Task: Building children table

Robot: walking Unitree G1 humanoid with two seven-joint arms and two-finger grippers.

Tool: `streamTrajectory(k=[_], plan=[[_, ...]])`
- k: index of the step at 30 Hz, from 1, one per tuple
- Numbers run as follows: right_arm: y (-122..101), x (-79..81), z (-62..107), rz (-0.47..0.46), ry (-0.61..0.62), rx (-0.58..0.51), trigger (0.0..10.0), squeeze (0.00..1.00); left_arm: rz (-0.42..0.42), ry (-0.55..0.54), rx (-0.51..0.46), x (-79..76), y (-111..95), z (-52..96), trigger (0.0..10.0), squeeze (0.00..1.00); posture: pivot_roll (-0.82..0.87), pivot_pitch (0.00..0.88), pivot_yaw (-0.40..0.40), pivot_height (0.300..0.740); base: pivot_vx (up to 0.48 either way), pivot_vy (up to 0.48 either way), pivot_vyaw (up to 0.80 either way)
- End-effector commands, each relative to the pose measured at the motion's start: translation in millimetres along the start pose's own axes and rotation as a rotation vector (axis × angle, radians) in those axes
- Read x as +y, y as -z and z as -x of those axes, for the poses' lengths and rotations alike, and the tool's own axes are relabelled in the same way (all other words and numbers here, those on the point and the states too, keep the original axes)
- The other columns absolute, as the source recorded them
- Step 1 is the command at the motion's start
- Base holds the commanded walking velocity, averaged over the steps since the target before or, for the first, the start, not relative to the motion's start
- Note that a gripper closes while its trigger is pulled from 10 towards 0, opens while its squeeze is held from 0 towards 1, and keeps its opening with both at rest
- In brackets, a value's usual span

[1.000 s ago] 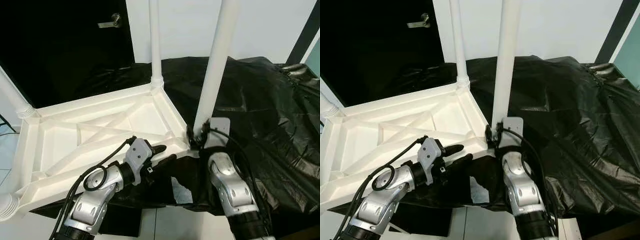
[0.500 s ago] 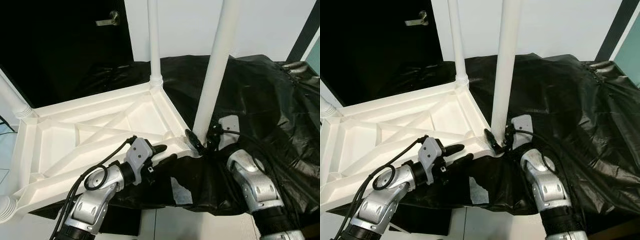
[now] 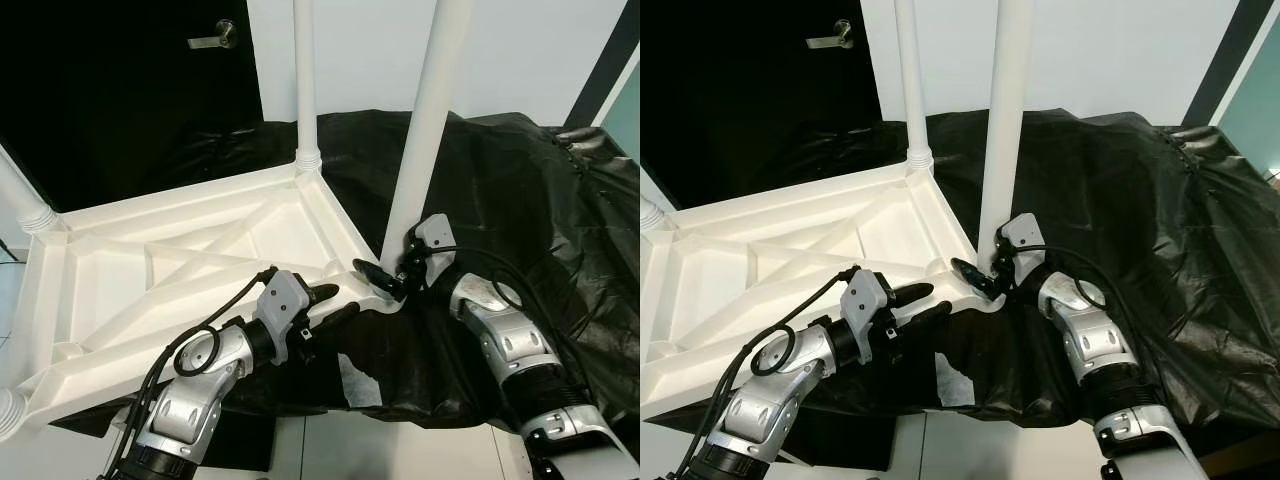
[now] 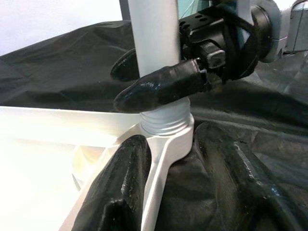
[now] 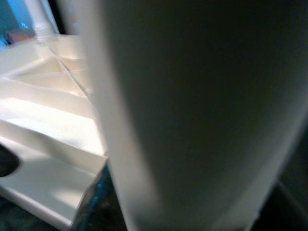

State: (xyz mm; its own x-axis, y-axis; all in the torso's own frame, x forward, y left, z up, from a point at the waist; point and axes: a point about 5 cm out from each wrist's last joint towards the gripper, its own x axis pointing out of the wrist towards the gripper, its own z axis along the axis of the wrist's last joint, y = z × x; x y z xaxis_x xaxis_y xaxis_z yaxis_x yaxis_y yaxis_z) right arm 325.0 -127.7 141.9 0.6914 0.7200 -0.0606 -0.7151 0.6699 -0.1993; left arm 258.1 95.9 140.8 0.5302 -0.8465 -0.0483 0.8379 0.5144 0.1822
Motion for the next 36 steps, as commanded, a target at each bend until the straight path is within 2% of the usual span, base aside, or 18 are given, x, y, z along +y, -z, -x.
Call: streamTrajectory(k=[1, 8, 9, 10, 13, 16, 18, 19, 20, 21, 23, 26, 28, 33, 36], plan=[[9.0, 8.9, -2.0, -0.016, -0.056, 0.032, 0.0, 0.00, -0.013, -0.055, 0.010, 4.4, 0.9, 3.0, 10.0, 0.00, 0.02, 0.000, -0.034, 0.740, 0.000, 0.000, 0.00], [16.0, 7.8, 0.2, -0.075, -0.001, 0.054, 0.0, 0.00, -0.011, -0.054, 0.019, 2.1, 3.6, 6.1, 10.0, 0.00, 0.02, 0.000, -0.030, 0.740, 0.000, 0.000, 0.00], [17.3, 7.1, -0.1, -0.069, 0.029, 0.059, 10.0, 0.00, -0.011, -0.052, 0.023, 1.7, 4.4, 6.1, 10.0, 0.00, 0.01, 0.000, -0.025, 0.740, 0.000, 0.000, 0.00], [17.3, 7.1, -0.1, -0.069, 0.029, 0.059, 10.0, 0.00, -0.011, -0.052, 0.023, 1.7, 4.4, 6.1, 10.0, 0.00, 0.01, 0.000, -0.025, 0.740, 0.000, 0.000, 0.00], [21.2, 10.6, -0.9, -0.075, 0.171, 0.069, 10.0, 0.00, -0.013, -0.030, 0.032, -1.1, 6.3, 5.4, 10.0, 0.00, 0.00, 0.000, -0.019, 0.740, 0.000, 0.000, 0.00], [21.9, 15.0, -1.1, -0.087, 0.237, 0.062, 10.0, 0.00, -0.017, -0.024, 0.031, -1.1, 5.9, 4.4, 10.0, 0.00, 0.00, 0.000, -0.019, 0.740, 0.000, 0.000, 0.00], [21.9, 15.0, -1.1, -0.087, 0.237, 0.062, 10.0, 0.00, -0.017, -0.024, 0.031, -1.1, 5.9, 4.4, 10.0, 0.00, 0.00, 0.000, -0.019, 0.740, 0.000, 0.000, 0.00], [23.1, 19.5, -1.9, -0.094, 0.289, 0.069, 10.0, 0.00, -0.018, -0.023, 0.030, -0.6, 5.5, 3.9, 10.0, 0.00, 0.00, 0.000, -0.019, 0.740, 0.000, 0.000, 0.00], [25.3, 27.6, -5.0, -0.127, 0.437, 0.087, 10.0, 0.00, -0.016, -0.021, 0.031, -0.2, 5.5, 4.3, 10.0, 0.00, -0.01, 0.000, -0.017, 0.740, 0.000, 0.000, 0.00], [26.3, 30.5, -6.6, -0.141, 0.500, 0.095, 10.0, 0.00, -0.014, -0.020, 0.032, -0.8, 5.8, 4.6, 10.0, 0.00, -0.01, 0.000, -0.016, 0.740, 0.000, 0.000, 0.00], [26.3, 30.5, -6.6, -0.141, 0.500, 0.095, 10.0, 0.00, -0.014, -0.020, 0.032, -0.8, 5.8, 4.6, 10.0, 0.00, -0.01, 0.000, -0.016, 0.740, 0.000, 0.000, 0.00], [27.4, 34.7, -7.9, -0.176, 0.678, 0.099, 10.0, 0.00, -0.010, -0.011, 0.033, -4.3, 6.1, 4.4, 10.0, 0.00, 0.00, 0.000, -0.016, 0.740, 0.000, 0.000, 0.00], [27.2, 37.8, -8.1, -0.200, 0.726, 0.094, 10.0, 0.00, -0.006, -0.005, 0.033, -6.0, 6.1, 4.7, 10.0, 0.00, 0.00, 0.000, -0.012, 0.740, 0.000, 0.000, 0.00], [23.9, 48.3, -12.1, -0.227, 0.712, 0.080, 10.0, 0.00, -0.001, 0.006, 0.039, -9.0, 6.9, 6.2, 10.0, 0.00, -0.01, 0.000, -0.005, 0.740, 0.000, 0.000, 0.00], [23.9, 48.3, -12.1, -0.227, 0.712, 0.080, 10.0, 0.00, -0.001, 0.006, 0.039, -9.0, 6.9, 6.2, 10.0, 0.00, -0.01, 0.000, -0.005, 0.740, 0.000, 0.000, 0.00]])
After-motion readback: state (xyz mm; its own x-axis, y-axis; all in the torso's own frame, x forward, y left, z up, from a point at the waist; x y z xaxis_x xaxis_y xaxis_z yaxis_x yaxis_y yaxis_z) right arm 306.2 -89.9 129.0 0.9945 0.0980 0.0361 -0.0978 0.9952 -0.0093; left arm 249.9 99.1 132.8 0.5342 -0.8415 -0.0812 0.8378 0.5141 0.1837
